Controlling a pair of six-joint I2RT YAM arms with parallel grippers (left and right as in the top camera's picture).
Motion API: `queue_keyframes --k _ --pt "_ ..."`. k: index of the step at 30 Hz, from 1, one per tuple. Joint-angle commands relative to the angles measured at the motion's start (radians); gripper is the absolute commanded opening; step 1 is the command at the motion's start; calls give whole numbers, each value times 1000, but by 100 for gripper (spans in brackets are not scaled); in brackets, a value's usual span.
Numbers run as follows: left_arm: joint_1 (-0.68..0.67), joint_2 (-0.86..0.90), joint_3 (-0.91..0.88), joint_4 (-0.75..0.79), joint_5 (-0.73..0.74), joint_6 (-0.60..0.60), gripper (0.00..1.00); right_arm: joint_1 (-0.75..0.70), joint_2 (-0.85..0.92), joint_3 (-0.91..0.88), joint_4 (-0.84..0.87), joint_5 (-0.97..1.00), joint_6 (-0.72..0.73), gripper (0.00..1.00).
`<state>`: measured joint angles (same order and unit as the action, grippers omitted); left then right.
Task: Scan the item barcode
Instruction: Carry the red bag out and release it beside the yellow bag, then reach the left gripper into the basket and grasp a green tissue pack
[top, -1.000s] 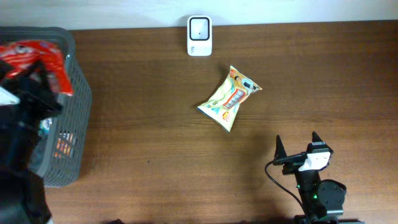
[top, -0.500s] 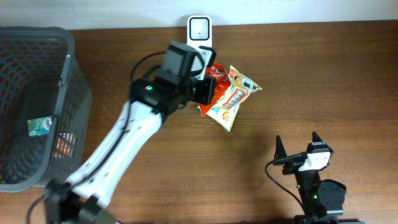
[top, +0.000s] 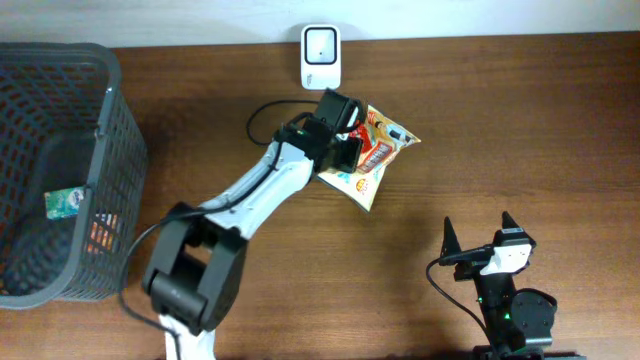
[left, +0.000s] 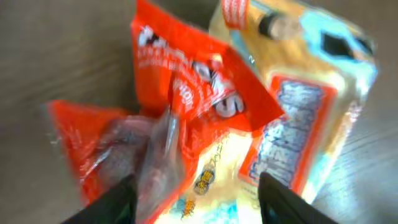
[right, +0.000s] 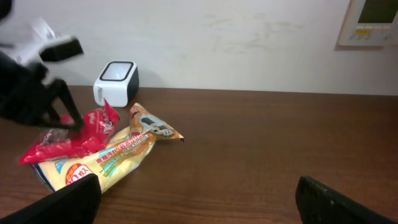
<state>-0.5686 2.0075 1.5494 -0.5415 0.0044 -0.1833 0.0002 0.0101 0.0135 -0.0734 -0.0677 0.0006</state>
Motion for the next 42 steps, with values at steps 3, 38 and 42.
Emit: queue_keyframes --k 3,38,42 --pt "127 -473 117 -199 -105 113 71 5 -6 -8 -2 9 7 98" --pt "1192 57 58 -222 78 -182 45 5 -7 -8 -2 9 7 98" --pt "1138 57 54 -232 -40 -163 48 5 -7 -8 -2 9 7 98"
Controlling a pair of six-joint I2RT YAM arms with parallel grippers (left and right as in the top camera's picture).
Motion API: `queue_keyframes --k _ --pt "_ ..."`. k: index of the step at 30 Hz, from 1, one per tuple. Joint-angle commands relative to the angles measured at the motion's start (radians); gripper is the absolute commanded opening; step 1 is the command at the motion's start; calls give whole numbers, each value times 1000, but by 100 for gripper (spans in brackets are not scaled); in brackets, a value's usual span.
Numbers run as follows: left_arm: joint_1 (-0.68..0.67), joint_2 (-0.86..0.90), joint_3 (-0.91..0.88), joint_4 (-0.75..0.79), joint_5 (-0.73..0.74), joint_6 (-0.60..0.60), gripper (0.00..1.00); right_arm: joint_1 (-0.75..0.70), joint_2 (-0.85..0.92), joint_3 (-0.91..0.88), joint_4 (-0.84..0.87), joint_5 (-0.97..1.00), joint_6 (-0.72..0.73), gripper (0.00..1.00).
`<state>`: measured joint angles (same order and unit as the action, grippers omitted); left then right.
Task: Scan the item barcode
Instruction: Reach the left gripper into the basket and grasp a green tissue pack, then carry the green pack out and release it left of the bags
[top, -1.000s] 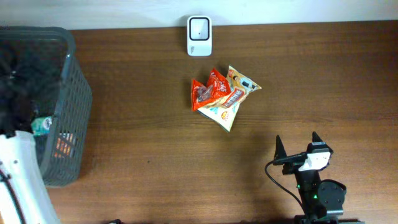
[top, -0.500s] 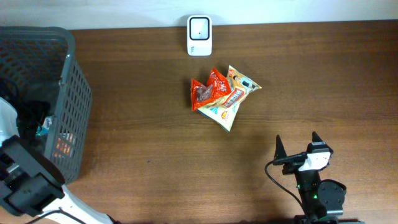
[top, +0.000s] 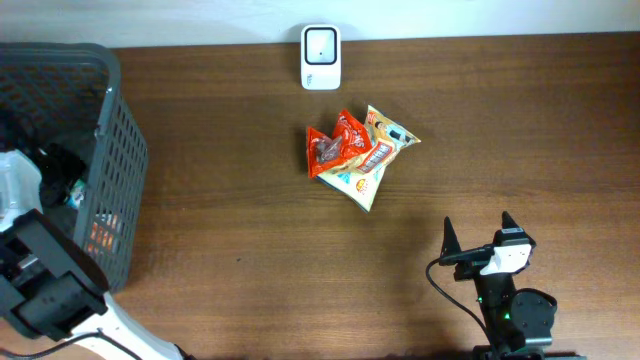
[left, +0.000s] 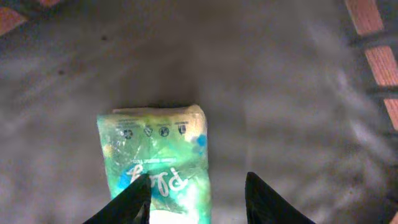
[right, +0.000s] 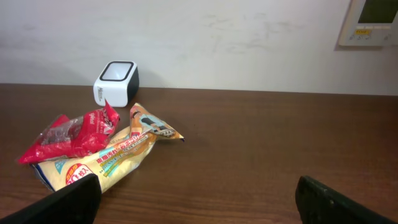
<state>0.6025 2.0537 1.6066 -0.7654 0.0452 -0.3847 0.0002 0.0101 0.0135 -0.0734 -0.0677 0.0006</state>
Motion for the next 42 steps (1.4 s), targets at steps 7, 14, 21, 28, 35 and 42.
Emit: queue_keyframes --k 7,14,21,28,35,42 --pt "-65 85 -3 -69 -209 74 45 5 -6 -8 -2 9 7 98" --pt "-63 62 144 -195 -195 147 0 5 -6 -8 -2 9 7 98" --pt "-68 -221 612 -343 258 147 0 5 -6 -8 -2 9 7 98" --pt "-480 -293 602 -340 534 149 0 5 -7 -8 -2 9 7 98" --pt "-963 23 602 -435 -211 146 0 5 -6 -8 -1 9 7 98" --pt "-1002 381 602 -508 -123 30 0 5 -6 -8 -2 9 7 98"
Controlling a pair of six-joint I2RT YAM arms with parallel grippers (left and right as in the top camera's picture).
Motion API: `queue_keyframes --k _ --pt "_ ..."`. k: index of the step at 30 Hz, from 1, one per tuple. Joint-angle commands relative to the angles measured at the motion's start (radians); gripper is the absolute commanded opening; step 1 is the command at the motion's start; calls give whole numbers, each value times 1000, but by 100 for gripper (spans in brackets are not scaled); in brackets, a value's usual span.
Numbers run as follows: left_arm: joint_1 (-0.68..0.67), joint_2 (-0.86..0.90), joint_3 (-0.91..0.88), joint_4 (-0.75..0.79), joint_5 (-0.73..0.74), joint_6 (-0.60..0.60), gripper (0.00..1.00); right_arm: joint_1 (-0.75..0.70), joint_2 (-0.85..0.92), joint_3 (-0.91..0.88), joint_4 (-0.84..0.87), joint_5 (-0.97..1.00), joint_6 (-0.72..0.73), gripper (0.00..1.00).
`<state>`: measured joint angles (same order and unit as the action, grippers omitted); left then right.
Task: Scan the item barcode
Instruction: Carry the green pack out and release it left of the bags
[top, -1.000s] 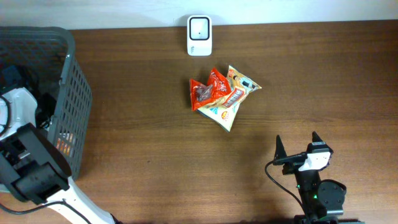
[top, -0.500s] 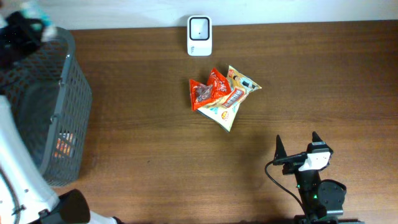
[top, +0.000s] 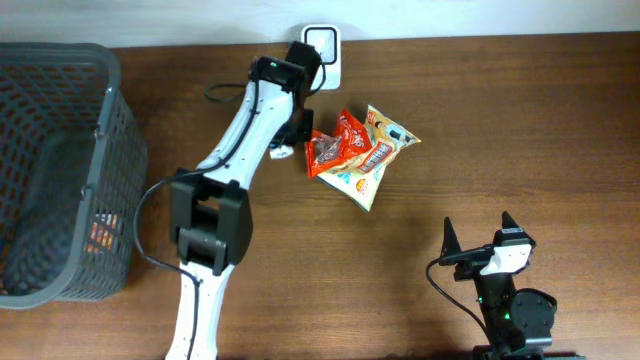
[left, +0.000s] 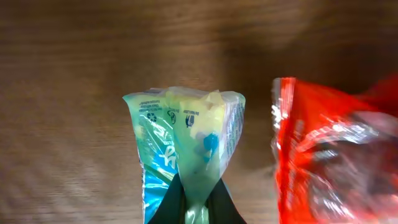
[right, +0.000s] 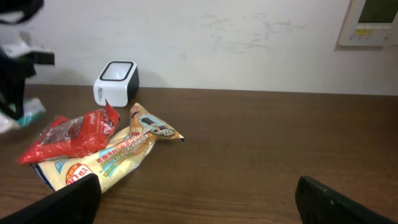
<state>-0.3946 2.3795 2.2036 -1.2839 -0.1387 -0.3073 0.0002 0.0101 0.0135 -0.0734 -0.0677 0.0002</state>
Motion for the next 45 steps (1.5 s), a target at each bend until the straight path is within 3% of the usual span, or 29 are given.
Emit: queue_keyframes --k 1,9,13,16,18,20,21,24,25,26,28,32,35,37,40,41,42,45 --pt "-6 67 5 29 119 -47 0 5 -6 -8 -2 9 8 98" --pt "-158 69 5 135 173 -48 0 5 -6 -8 -1 9 8 98" --pt "-164 68 30 116 -47 -48 0 5 -6 -8 -2 9 8 98" --pt "-109 68 51 85 -79 -76 0 5 -6 -8 -2 9 8 98" --pt "-88 68 51 64 4 -103 21 5 -6 -8 -2 9 8 98" --pt "-89 66 53 57 19 -103 31 5 -6 -8 -2 9 8 98" --pt "-85 64 82 29 19 -99 74 5 -7 -8 -2 9 8 98" --pt "-52 57 347 -139 18 -80 79 5 -6 -8 -2 9 8 98" --pt "-37 53 492 -214 4 -69 92 5 -6 -8 -2 9 8 98" --pt "-5 47 655 -299 -17 -35 99 5 -7 -8 -2 9 8 98" --pt "87 46 938 -404 -91 -35 99 5 -6 -8 -2 9 8 98" --pt "433 -141 934 -404 -50 -47 99 5 -6 -8 -2 9 8 98" --pt "702 -179 932 -404 165 -26 99 5 -7 -8 -2 9 8 98" --pt "838 -180 874 -404 293 98 99 5 -6 -8 -2 9 8 98" --pt "961 -185 688 -404 270 103 99 5 -6 -8 -2 9 8 98" --pt "991 -185 607 -404 277 158 100 5 -7 -8 -2 9 8 98" --pt "1007 -185 527 -404 276 214 100 5 -7 -8 -2 9 8 98" --pt "1022 -185 310 -397 243 219 100 5 -6 -8 -2 9 8 98"
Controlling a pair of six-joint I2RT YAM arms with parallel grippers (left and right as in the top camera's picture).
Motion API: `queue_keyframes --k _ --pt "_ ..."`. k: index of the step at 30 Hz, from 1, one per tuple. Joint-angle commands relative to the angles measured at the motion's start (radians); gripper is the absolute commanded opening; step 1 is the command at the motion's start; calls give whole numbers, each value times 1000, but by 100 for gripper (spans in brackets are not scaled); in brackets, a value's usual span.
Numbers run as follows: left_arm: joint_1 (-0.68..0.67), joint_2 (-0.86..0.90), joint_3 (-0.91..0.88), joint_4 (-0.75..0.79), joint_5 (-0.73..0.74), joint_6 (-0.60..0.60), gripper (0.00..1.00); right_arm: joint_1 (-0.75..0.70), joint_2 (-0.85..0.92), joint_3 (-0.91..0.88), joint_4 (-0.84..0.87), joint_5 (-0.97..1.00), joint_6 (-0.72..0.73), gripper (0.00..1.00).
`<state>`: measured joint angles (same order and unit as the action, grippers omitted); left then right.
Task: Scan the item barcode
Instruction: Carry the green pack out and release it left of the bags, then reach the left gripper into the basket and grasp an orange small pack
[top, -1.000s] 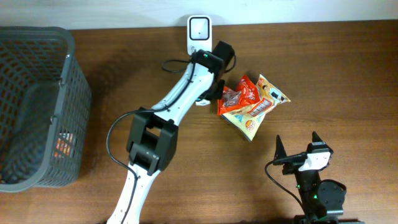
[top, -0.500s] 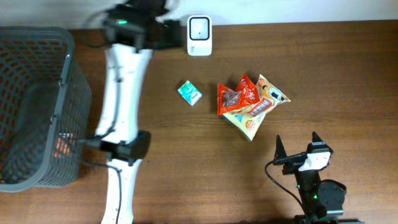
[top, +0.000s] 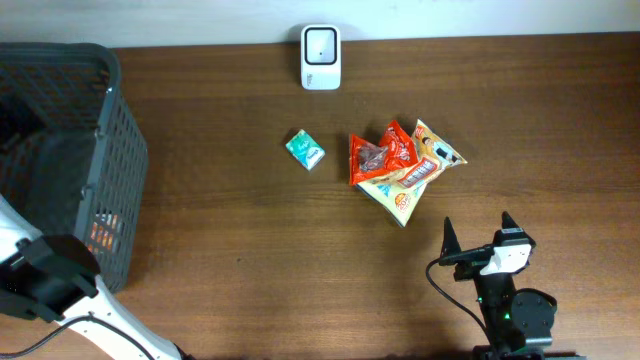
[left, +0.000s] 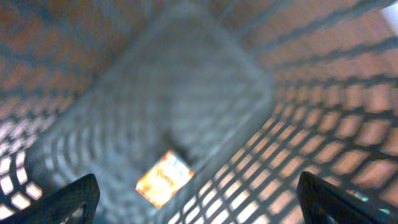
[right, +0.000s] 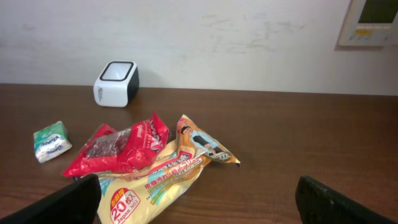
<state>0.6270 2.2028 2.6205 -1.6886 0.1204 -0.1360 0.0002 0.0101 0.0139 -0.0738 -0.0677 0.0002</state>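
Note:
The white scanner (top: 321, 44) stands at the table's far edge. A small green packet (top: 304, 149) lies flat on the wood below it, also seen in the right wrist view (right: 51, 141). My left gripper (left: 198, 186) is open inside the dark mesh basket (top: 115, 150), above an orange packet (left: 165, 178) on the basket floor; that view is blurred. My right gripper (top: 477, 225) rests open at the front right with nothing between its fingers.
A red snack bag (top: 378, 155) lies on a yellow snack bag (top: 415, 175) right of the green packet. The basket fills the left end of the table, and my left arm (top: 45, 285) rises beside it.
The green packet, then held by my left gripper near the scanner, now lies on the table. That gripper is open inside the basket. The red and yellow bags sit further right.
My left gripper was at the red bag near the scanner. Then it was open over the green packet in the basket. Then it held that packet by the scanner. Now the packet lies on the table and the gripper is over the basket's orange packet.

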Motion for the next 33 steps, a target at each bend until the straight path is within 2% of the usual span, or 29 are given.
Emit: queue_keyframes --k 1,3,7,9,15,17,18,19,20,21,23,24,25,26,27,28,33 --pt "1 -8 -187 25 -31 48 100 5 -6 -8 -1 9 8 98" --pt "0 -8 -332 64 -45 85 100 5 -6 -8 -1 9 8 98" --pt "0 -8 -596 155 -117 85 99 5 -6 -8 -1 9 8 98" --pt "-15 -8 -729 206 -113 103 91 5 -6 -8 -1 9 8 98" --pt "-79 -8 -867 215 -129 129 90 5 -6 -8 -1 9 8 98" --pt "-79 -8 -869 233 -136 129 79 5 -7 -8 -1 9 8 98" --pt "-79 -8 -869 261 -137 129 63 5 -7 -8 -1 9 8 98" --pt "-79 -8 -870 294 -145 125 54 5 -6 -8 -1 9 8 98" --pt "-74 -8 -869 322 -226 45 39 5 -6 -8 -1 9 8 98" --pt "-65 -8 -864 336 -261 8 33 5 -6 -8 -1 9 8 98" --pt "-27 -8 -788 341 -259 1 33 5 -6 -8 -1 9 8 98" --pt "-14 -8 -704 307 -249 -19 37 5 -7 -8 -1 9 8 98" --pt "-10 -8 -628 272 -213 -21 43 5 -6 -8 -1 9 8 98" --pt "-11 -8 -526 228 -186 -21 54 5 -6 -8 -1 9 8 98" --pt "-12 -8 -477 209 -183 -20 69 5 -6 -8 -1 9 8 98" --pt "-14 -8 -475 208 -183 -21 72 5 -6 -8 -1 9 8 98" --pt "-32 -6 -613 264 -188 -21 72 5 -6 -8 -1 9 8 98"
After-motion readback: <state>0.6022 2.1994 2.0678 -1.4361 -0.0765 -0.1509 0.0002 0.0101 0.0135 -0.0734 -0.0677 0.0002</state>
